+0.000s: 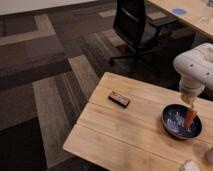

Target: Place the pepper in the ceramic bowl

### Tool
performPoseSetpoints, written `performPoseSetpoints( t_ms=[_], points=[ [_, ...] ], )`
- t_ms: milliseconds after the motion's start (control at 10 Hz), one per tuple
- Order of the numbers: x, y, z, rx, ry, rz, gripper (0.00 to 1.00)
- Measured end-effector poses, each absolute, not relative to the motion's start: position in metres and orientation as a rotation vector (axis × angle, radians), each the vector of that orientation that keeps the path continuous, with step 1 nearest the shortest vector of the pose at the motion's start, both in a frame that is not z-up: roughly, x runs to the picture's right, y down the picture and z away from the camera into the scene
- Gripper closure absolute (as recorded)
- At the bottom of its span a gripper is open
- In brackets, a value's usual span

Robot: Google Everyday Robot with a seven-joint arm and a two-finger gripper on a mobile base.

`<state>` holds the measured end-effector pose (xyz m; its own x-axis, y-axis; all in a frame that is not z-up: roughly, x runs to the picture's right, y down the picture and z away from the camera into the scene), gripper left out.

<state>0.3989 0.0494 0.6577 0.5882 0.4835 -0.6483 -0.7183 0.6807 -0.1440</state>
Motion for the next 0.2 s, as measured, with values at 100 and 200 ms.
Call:
performPoseSetpoints(
  t_ms=[100, 200],
  points=[
    [0.399, 0.0498, 0.658, -0.419, 0.614, 0.724, 0.2],
    [0.3992, 0.0504, 0.6585, -0.42, 0.615, 0.724, 0.2]
  ],
)
